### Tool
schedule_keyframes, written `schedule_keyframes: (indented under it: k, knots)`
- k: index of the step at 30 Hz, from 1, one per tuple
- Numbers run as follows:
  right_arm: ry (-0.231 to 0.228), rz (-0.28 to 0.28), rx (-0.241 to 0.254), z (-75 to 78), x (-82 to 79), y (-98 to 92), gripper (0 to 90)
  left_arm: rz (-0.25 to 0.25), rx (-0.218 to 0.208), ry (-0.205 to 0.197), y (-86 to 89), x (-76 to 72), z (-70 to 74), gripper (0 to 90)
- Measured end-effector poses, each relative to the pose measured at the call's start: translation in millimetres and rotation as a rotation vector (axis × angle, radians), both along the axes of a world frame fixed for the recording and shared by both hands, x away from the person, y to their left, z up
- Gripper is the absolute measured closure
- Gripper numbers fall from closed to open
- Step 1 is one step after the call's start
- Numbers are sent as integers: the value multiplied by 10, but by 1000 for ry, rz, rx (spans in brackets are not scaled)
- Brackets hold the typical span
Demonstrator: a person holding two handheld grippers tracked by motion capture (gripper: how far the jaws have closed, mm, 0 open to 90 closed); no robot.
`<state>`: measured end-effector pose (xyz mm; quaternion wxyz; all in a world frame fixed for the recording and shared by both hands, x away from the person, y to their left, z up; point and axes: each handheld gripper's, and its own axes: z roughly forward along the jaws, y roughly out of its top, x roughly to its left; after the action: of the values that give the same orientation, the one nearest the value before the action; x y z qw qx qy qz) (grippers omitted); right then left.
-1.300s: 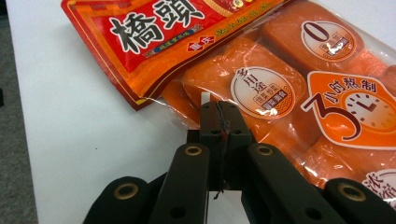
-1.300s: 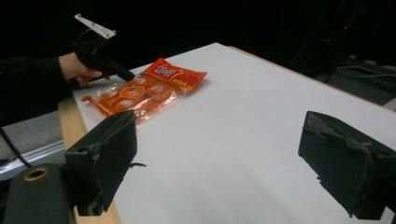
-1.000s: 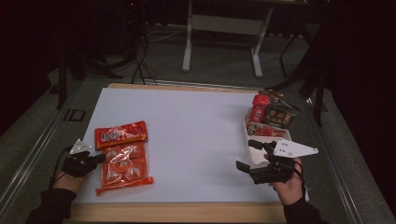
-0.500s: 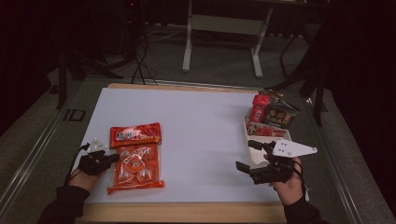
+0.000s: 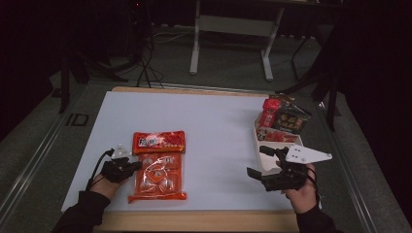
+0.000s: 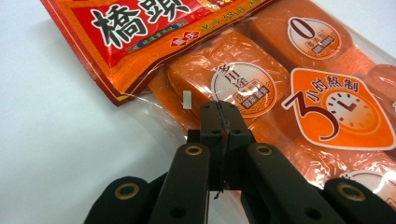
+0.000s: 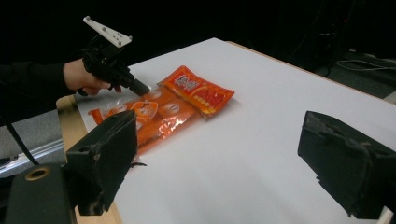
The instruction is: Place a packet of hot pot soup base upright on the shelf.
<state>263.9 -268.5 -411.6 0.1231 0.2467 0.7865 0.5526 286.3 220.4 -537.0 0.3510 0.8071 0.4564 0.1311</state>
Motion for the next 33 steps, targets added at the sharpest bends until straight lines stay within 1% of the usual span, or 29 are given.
schedule_keyframes:
  k: [4, 10, 15, 18, 20, 21, 22, 24, 26, 28, 29, 30, 32, 33]
  knots:
    - [1, 1, 1, -3, 1, -3, 119, -15, -7, 11, -105, 16, 7, 900]
    - [1, 1, 0, -1, 3, -3, 119, -64, -25, 16, -264, 45, 2, 900]
    - [3, -1, 1, -4, 1, -10, 119, -92, -23, 22, -384, 61, 10, 900]
    - [5, -2, 3, -6, 2, -11, 119, -104, -26, 18, -448, 66, 7, 900]
    - [4, 0, -2, -8, 1, -7, 124, -113, -24, 3, -479, 65, 0, 900]
    - [3, -2, -3, -8, -2, -5, 126, -120, -23, -6, -486, 65, -5, 900]
    - [3, 0, -4, -8, -3, -4, 126, -121, -27, -5, -486, 67, -7, 900]
    - [2, 1, -3, -10, -5, -7, 126, -134, -49, -2, -457, 75, 4, 899]
    - [6, -1, 2, -7, -4, -15, 126, -138, -60, 3, -424, 69, 39, 900]
    - [2, -3, 2, 0, -6, -21, 126, -154, -63, -10, -395, 32, 93, 899]
    - [3, -3, 3, 3, -9, -21, 126, -161, -58, -17, -380, 9, 120, 899]
    - [2, -3, 3, 4, -11, -21, 126, -165, -42, -22, -367, -15, 144, 899]
    - [3, -2, 3, 2, -9, -19, 127, -176, -45, -11, -337, -62, 172, 899]
    - [3, -2, 1, 0, -8, -16, 127, -177, -39, -11, -331, -88, 178, 899]
